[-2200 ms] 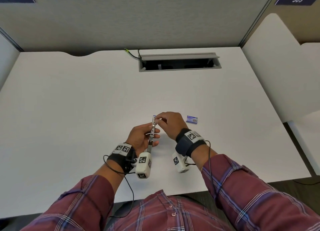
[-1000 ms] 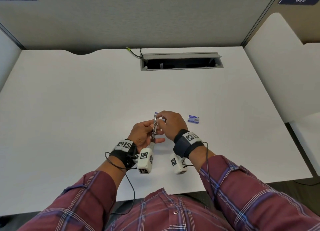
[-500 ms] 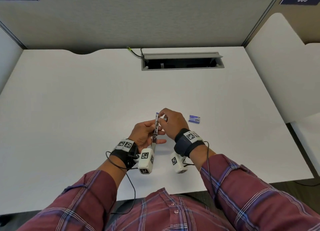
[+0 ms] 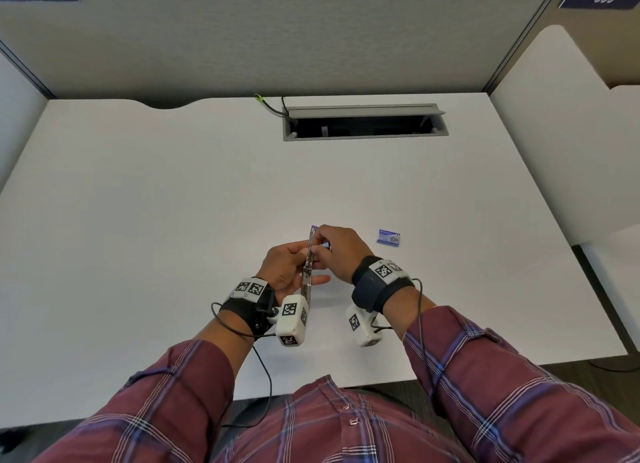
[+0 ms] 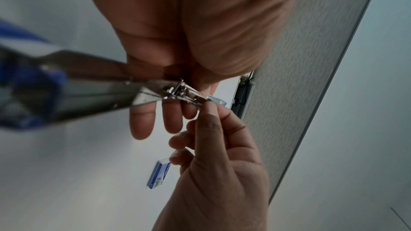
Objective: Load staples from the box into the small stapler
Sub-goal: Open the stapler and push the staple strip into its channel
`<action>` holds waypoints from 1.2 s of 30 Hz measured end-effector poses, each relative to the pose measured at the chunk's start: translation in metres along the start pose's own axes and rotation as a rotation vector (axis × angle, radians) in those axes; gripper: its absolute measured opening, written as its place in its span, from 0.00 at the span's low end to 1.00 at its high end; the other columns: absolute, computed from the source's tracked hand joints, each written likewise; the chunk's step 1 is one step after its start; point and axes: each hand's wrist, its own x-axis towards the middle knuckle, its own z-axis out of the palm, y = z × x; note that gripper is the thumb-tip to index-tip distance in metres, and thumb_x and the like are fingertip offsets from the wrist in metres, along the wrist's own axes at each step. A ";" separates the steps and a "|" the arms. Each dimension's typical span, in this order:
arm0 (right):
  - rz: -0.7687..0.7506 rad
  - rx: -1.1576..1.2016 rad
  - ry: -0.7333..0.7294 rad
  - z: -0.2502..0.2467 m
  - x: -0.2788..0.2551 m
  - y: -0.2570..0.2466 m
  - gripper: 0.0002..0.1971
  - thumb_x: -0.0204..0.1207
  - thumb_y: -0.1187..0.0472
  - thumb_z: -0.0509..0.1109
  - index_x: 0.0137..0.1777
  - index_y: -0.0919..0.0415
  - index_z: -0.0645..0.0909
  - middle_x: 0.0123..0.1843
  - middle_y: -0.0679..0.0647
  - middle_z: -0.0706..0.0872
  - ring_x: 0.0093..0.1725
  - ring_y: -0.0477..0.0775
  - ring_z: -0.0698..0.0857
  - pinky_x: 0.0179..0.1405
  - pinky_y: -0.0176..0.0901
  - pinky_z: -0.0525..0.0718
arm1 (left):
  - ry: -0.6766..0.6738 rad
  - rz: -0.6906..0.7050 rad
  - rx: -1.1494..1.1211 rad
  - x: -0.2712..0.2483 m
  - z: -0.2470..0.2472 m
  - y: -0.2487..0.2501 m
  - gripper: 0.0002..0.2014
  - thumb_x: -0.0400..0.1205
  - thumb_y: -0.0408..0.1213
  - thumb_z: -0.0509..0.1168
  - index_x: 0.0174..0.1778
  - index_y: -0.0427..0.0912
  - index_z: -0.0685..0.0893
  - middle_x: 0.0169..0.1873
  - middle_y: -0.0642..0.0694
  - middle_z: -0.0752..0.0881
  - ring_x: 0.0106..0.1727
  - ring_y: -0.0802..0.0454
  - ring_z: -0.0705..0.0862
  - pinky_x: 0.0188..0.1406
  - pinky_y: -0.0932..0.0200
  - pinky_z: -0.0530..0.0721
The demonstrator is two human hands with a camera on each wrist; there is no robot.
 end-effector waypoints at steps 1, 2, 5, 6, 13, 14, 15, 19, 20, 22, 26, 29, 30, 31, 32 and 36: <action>0.001 -0.001 -0.004 0.000 0.000 0.000 0.03 0.79 0.56 0.69 0.44 0.48 0.82 0.47 0.48 0.89 0.47 0.52 0.87 0.49 0.54 0.88 | 0.006 0.000 0.001 0.000 0.000 -0.001 0.14 0.91 0.23 0.57 0.63 0.28 0.88 0.51 0.28 0.93 0.56 0.31 0.92 0.45 0.36 0.95; 0.002 0.000 -0.007 0.000 0.000 0.000 0.03 0.79 0.56 0.70 0.44 0.48 0.82 0.47 0.48 0.89 0.47 0.51 0.87 0.49 0.53 0.88 | 0.013 0.003 0.002 0.000 0.001 -0.001 0.14 0.91 0.23 0.57 0.61 0.28 0.88 0.50 0.29 0.93 0.54 0.31 0.93 0.46 0.35 0.95; -0.008 -0.002 -0.008 0.002 -0.002 -0.003 0.04 0.81 0.57 0.70 0.44 0.51 0.82 0.46 0.49 0.88 0.46 0.51 0.86 0.46 0.48 0.86 | 0.032 0.018 0.013 0.001 0.001 -0.003 0.14 0.90 0.22 0.57 0.57 0.28 0.89 0.47 0.29 0.94 0.49 0.33 0.95 0.53 0.31 0.93; -0.014 -0.004 -0.006 0.002 -0.003 -0.004 0.04 0.81 0.58 0.69 0.44 0.53 0.83 0.46 0.49 0.88 0.46 0.51 0.85 0.44 0.46 0.84 | 0.039 0.022 0.015 0.002 0.001 -0.003 0.13 0.90 0.22 0.58 0.57 0.28 0.90 0.47 0.29 0.95 0.48 0.33 0.95 0.54 0.31 0.93; -0.088 -0.002 0.026 0.014 -0.013 -0.010 0.04 0.81 0.60 0.68 0.45 0.56 0.82 0.43 0.49 0.86 0.42 0.50 0.83 0.37 0.39 0.78 | 0.115 0.038 -0.016 0.003 -0.004 -0.001 0.13 0.89 0.20 0.58 0.57 0.29 0.90 0.44 0.30 0.95 0.41 0.39 0.96 0.37 0.42 0.94; -0.097 -0.005 0.028 0.015 -0.014 -0.011 0.04 0.82 0.60 0.69 0.45 0.56 0.82 0.44 0.49 0.86 0.42 0.50 0.82 0.37 0.38 0.77 | 0.121 0.038 -0.015 0.004 -0.004 -0.001 0.13 0.89 0.20 0.59 0.58 0.28 0.90 0.42 0.31 0.94 0.39 0.40 0.95 0.35 0.44 0.93; -0.102 -0.001 0.026 0.015 -0.014 -0.012 0.04 0.82 0.61 0.69 0.45 0.56 0.82 0.44 0.50 0.86 0.42 0.50 0.83 0.38 0.37 0.77 | 0.120 0.039 -0.011 0.004 -0.004 0.000 0.14 0.88 0.19 0.58 0.60 0.27 0.89 0.40 0.31 0.94 0.37 0.41 0.95 0.33 0.45 0.93; -0.138 -0.093 -0.046 0.020 -0.014 -0.012 0.04 0.82 0.62 0.69 0.45 0.58 0.81 0.45 0.55 0.87 0.43 0.54 0.82 0.43 0.45 0.78 | 0.130 0.058 0.008 0.006 -0.001 0.004 0.13 0.87 0.19 0.59 0.60 0.25 0.88 0.35 0.33 0.89 0.27 0.45 0.89 0.24 0.54 0.87; -0.143 -0.111 -0.057 0.020 -0.015 -0.013 0.04 0.82 0.62 0.69 0.46 0.59 0.82 0.45 0.56 0.87 0.44 0.55 0.83 0.44 0.47 0.79 | 0.124 0.067 -0.002 0.006 0.000 0.005 0.13 0.86 0.20 0.60 0.61 0.25 0.88 0.35 0.34 0.89 0.28 0.46 0.89 0.25 0.55 0.87; -0.155 -0.104 -0.057 0.019 -0.016 -0.012 0.03 0.82 0.62 0.69 0.46 0.59 0.82 0.45 0.58 0.88 0.44 0.57 0.84 0.46 0.51 0.83 | 0.102 0.073 0.003 0.007 0.002 0.008 0.13 0.87 0.22 0.61 0.61 0.27 0.90 0.37 0.36 0.89 0.31 0.47 0.88 0.27 0.57 0.86; -0.150 0.036 0.082 0.012 -0.016 -0.010 0.03 0.80 0.61 0.70 0.52 0.56 0.83 0.42 0.50 0.87 0.42 0.52 0.85 0.44 0.46 0.86 | 0.011 0.066 -0.010 0.006 -0.001 0.009 0.15 0.90 0.24 0.57 0.61 0.31 0.90 0.45 0.32 0.93 0.40 0.44 0.94 0.36 0.49 0.92; -0.048 0.134 0.262 0.004 -0.012 -0.008 0.16 0.81 0.60 0.70 0.68 0.53 0.83 0.42 0.47 0.84 0.43 0.51 0.84 0.44 0.39 0.82 | -0.044 0.055 -0.060 0.007 0.000 0.008 0.16 0.92 0.25 0.54 0.64 0.30 0.87 0.53 0.30 0.94 0.52 0.35 0.94 0.56 0.34 0.93; -0.020 0.134 0.265 0.001 -0.010 -0.008 0.19 0.81 0.60 0.70 0.72 0.54 0.81 0.44 0.48 0.84 0.45 0.51 0.84 0.47 0.40 0.80 | -0.058 0.054 -0.058 0.006 0.000 0.008 0.16 0.92 0.25 0.53 0.63 0.31 0.87 0.55 0.31 0.94 0.55 0.34 0.93 0.61 0.31 0.90; 0.004 0.136 0.245 0.000 -0.009 -0.008 0.21 0.81 0.59 0.70 0.75 0.54 0.80 0.46 0.49 0.84 0.47 0.51 0.84 0.49 0.40 0.79 | -0.069 0.052 -0.054 0.005 0.001 0.009 0.17 0.92 0.26 0.52 0.63 0.32 0.87 0.55 0.32 0.94 0.56 0.34 0.93 0.62 0.30 0.89; 0.015 0.140 0.218 0.000 -0.007 -0.008 0.22 0.82 0.59 0.70 0.76 0.54 0.80 0.46 0.49 0.84 0.47 0.51 0.84 0.50 0.39 0.78 | -0.077 0.049 -0.057 0.005 0.002 0.009 0.17 0.93 0.27 0.52 0.62 0.33 0.87 0.55 0.33 0.95 0.55 0.34 0.93 0.61 0.31 0.90; -0.006 0.145 0.197 0.001 -0.008 -0.007 0.17 0.80 0.60 0.71 0.68 0.50 0.84 0.40 0.45 0.82 0.40 0.46 0.81 0.39 0.31 0.74 | -0.071 0.039 -0.100 0.004 0.002 0.009 0.16 0.93 0.27 0.52 0.64 0.31 0.87 0.54 0.31 0.95 0.53 0.37 0.95 0.54 0.35 0.93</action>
